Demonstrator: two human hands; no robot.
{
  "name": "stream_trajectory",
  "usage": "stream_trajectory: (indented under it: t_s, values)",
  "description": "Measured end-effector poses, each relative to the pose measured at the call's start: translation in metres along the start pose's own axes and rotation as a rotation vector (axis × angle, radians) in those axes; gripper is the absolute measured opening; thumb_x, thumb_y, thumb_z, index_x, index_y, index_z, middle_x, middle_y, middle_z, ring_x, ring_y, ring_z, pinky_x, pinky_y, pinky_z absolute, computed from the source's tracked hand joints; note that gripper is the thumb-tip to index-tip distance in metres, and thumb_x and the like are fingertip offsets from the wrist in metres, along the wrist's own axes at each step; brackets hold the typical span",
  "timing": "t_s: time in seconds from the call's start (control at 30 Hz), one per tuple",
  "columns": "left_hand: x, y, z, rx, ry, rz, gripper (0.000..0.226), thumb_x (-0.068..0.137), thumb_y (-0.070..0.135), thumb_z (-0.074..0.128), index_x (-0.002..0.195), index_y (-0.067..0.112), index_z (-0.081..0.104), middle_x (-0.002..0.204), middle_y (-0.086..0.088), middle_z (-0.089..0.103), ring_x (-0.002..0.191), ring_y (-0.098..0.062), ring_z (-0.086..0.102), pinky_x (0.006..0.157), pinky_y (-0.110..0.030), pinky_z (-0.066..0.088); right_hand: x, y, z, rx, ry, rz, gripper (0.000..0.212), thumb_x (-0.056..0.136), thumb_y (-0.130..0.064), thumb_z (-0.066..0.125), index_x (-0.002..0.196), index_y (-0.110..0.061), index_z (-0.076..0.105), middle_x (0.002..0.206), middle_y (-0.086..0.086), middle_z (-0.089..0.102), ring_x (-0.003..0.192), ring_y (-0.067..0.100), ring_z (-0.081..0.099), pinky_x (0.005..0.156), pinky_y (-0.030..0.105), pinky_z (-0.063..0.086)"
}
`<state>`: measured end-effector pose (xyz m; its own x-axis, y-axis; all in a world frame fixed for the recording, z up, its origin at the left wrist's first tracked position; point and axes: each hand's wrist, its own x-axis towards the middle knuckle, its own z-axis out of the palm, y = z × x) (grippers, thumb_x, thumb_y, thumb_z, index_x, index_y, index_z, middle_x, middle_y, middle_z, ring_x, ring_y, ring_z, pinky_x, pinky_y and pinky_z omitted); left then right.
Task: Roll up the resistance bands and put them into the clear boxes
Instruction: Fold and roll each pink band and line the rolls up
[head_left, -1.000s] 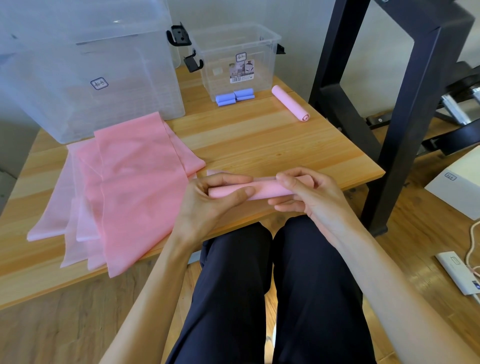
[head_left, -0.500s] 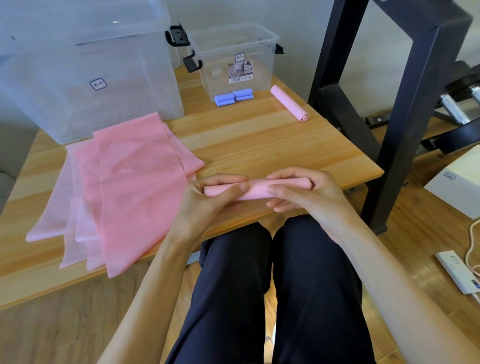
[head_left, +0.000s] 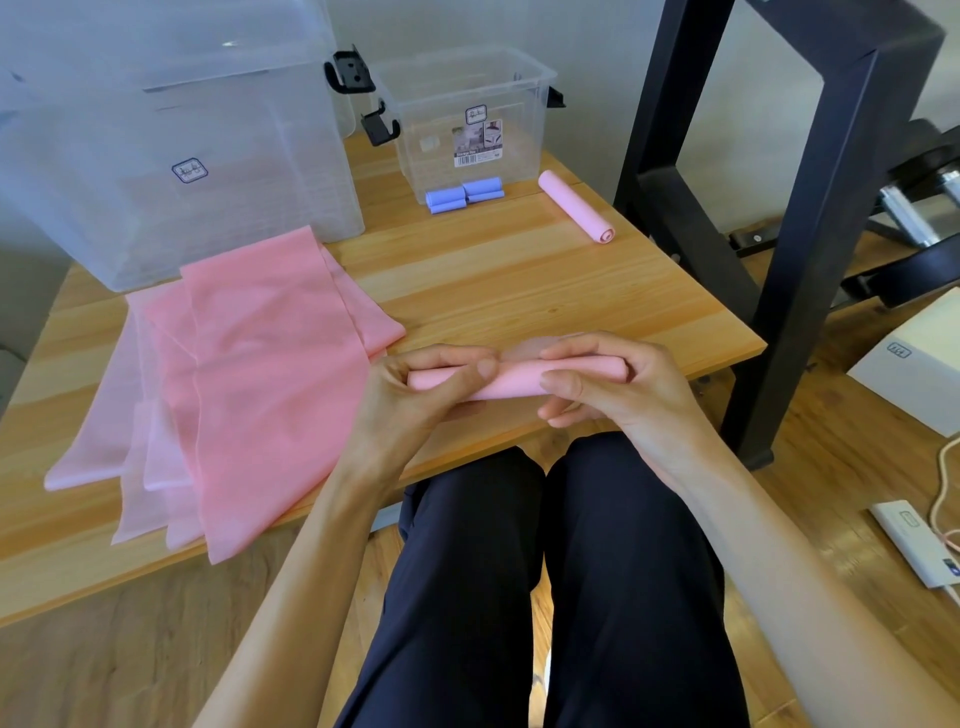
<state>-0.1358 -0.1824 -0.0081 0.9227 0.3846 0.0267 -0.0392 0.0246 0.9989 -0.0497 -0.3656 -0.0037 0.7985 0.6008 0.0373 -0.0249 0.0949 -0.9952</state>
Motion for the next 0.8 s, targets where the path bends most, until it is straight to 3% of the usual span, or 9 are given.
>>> stream_trajectory:
  t_s: [0.17, 0.33, 0.43, 0.57, 0.7, 0.8]
  values:
    - [-0.002, 0.000, 0.003, 0.143, -0.003, 0.198, 0.016, 0.073, 0.019, 0.079, 0.089, 0.019, 0.077, 0.090, 0.007, 0.077, 0.088, -0.008, 0.071, 0.078, -0.021, 0.055, 0.003, 0.000, -0.005, 0.047, -0.008, 0.062, 0.028, 0.074, -0.024, 0.076, 0.098, -0.011, 0.073, 0.096, 0.009, 0.075, 0.070, 0.025, 0.073, 0.062, 0.028, 0.059]
    - [0.005, 0.000, 0.001, 0.040, 0.002, 0.055, 0.014, 0.073, 0.018, 0.076, 0.088, 0.016, 0.076, 0.090, 0.011, 0.076, 0.087, -0.007, 0.070, 0.072, -0.023, 0.058, 0.005, 0.004, -0.006, -0.031, -0.031, -0.008, 0.027, 0.076, -0.011, 0.077, 0.103, -0.010, 0.073, 0.104, 0.008, 0.073, 0.089, 0.027, 0.074, 0.069, 0.031, 0.061]
    - [0.006, 0.000, -0.001, 0.103, -0.033, 0.136, 0.018, 0.073, 0.011, 0.078, 0.091, 0.014, 0.075, 0.093, 0.009, 0.077, 0.092, -0.008, 0.071, 0.079, -0.020, 0.054, 0.007, 0.005, -0.005, 0.039, 0.018, 0.032, 0.030, 0.075, -0.017, 0.077, 0.103, -0.008, 0.073, 0.099, 0.011, 0.075, 0.084, 0.027, 0.074, 0.069, 0.030, 0.061]
    - [0.012, -0.001, -0.001, 0.069, -0.005, 0.119, 0.011, 0.080, 0.009, 0.075, 0.091, 0.008, 0.075, 0.098, -0.005, 0.077, 0.097, -0.021, 0.072, 0.081, -0.031, 0.059, 0.011, 0.005, -0.005, 0.049, 0.048, 0.038, 0.033, 0.072, -0.022, 0.077, 0.103, -0.010, 0.073, 0.099, 0.009, 0.075, 0.081, 0.027, 0.074, 0.067, 0.029, 0.061]
    - [0.019, 0.001, -0.001, 0.040, 0.042, -0.004, 0.012, 0.080, 0.019, 0.075, 0.092, 0.016, 0.077, 0.098, -0.003, 0.077, 0.095, -0.016, 0.071, 0.077, -0.027, 0.059, 0.015, 0.004, -0.008, -0.010, 0.033, -0.040, 0.032, 0.076, -0.011, 0.076, 0.107, -0.012, 0.071, 0.102, 0.005, 0.075, 0.088, 0.026, 0.074, 0.072, 0.029, 0.061]
    - [0.028, 0.006, -0.001, 0.033, 0.026, -0.053, 0.025, 0.082, 0.020, 0.075, 0.107, 0.022, 0.074, 0.101, -0.003, 0.076, 0.095, -0.015, 0.072, 0.072, -0.024, 0.058, 0.019, 0.002, -0.014, -0.149, 0.019, -0.084, 0.040, 0.076, -0.015, 0.078, 0.115, -0.020, 0.068, 0.104, -0.003, 0.075, 0.094, 0.016, 0.072, 0.078, 0.024, 0.058]
